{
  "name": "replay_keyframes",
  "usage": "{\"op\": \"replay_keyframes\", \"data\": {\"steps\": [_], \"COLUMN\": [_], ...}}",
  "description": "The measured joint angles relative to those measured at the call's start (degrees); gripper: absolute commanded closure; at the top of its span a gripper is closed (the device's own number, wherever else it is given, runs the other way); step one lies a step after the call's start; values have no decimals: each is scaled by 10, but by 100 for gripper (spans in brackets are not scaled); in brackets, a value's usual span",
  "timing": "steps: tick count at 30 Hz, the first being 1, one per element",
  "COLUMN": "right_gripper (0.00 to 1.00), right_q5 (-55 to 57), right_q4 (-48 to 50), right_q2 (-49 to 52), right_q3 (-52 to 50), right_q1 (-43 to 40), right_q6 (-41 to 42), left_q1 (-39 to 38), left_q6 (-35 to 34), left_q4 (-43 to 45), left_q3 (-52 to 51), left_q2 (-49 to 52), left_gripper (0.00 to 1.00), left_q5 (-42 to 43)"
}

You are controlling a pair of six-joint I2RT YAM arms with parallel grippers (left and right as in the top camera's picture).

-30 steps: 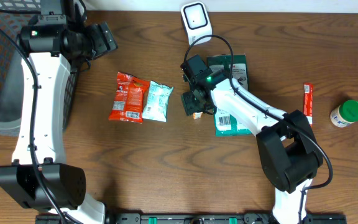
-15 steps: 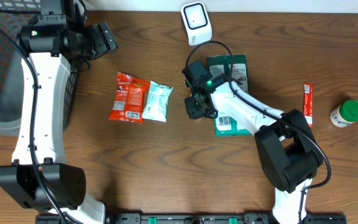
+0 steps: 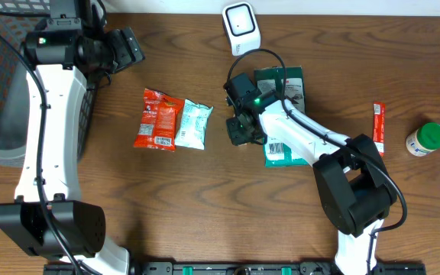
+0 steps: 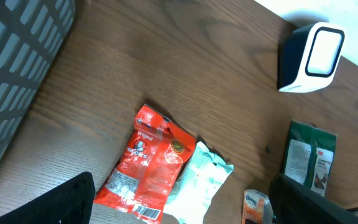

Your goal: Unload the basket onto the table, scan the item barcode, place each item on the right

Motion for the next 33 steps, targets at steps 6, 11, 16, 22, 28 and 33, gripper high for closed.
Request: {"op": "replay_keyframes", "data": {"steps": [6,11,16,22,28,33], "right_gripper": [60,64,67,82,96,99], "right_q5": [0,0,0,1,6,13], "right_q4": [6,7,6,3,-7,-43], "right_q2": [0,0,0,0,0,-17], "right_q3": [2,14,18,18,21,49], "right_q1": [0,0,0,0,0,0], "right_q6": [0,0,0,-2,-15,-20], "left_q1": [0,0,0,0,0,0], "left_q6": [0,0,0,0,0,0], "left_q4": [0,0,0,0,0,0], "left_q3": [0,0,0,0,0,0], "left_q2": [0,0,0,0,0,0], "left_gripper": [11,11,10,11,11,11], "left_q5": [0,0,0,0,0,0]}}
